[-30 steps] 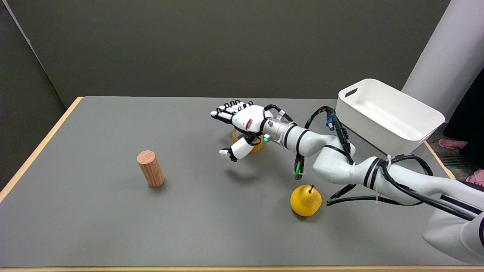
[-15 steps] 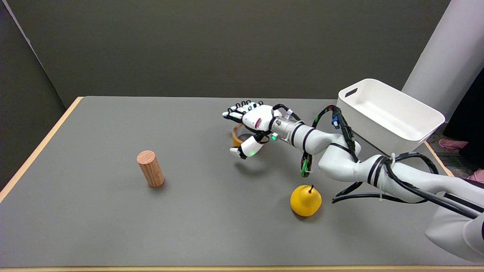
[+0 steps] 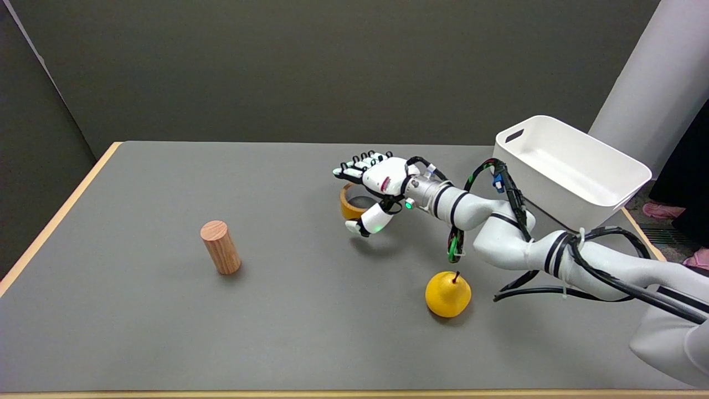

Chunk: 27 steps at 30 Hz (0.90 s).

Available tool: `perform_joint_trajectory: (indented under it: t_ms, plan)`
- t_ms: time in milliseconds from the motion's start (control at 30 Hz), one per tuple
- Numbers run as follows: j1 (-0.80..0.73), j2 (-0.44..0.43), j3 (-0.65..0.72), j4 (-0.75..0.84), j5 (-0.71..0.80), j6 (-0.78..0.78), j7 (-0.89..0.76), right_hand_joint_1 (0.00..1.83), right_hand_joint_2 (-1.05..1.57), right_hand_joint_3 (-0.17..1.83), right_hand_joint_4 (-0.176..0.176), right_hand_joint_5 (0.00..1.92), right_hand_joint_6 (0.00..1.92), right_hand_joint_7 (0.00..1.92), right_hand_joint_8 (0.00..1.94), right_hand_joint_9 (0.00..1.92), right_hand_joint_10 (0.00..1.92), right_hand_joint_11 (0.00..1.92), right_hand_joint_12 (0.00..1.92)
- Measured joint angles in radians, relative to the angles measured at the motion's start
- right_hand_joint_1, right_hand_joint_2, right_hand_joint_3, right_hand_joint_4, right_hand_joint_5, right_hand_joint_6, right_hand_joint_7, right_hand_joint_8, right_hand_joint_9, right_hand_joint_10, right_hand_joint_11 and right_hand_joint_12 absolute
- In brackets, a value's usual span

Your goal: Pick up yellow tape.

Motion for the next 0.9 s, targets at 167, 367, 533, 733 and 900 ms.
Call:
perform_joint_trajectory:
  t_ms: [167,367,533,733,900]
  plan:
    - [-0.011,-0.002,0.001,-0.008,0.003,0.013,0.001,0.35,0.50,0.97,0.115,0.04,0.16,0.06,0.19,0.04,0.45,0.02,0.92]
    - [-0.023,-0.013,0.003,-0.021,0.015,0.029,0.001,0.37,0.51,0.97,0.115,0.03,0.16,0.06,0.20,0.05,0.48,0.03,0.94]
    - [-0.031,-0.022,0.004,-0.028,0.023,0.037,0.001,0.55,0.61,0.96,0.107,0.02,0.24,0.11,0.24,0.13,0.53,0.07,1.05]
    - [-0.035,-0.030,0.009,-0.032,0.029,0.051,0.002,0.83,0.81,0.99,0.108,0.20,0.59,0.44,0.55,0.42,0.84,0.33,1.37]
    - [-0.038,-0.036,0.012,-0.032,0.033,0.074,0.002,0.95,0.90,0.88,0.129,0.26,1.07,0.59,0.90,0.59,1.14,0.56,1.55]
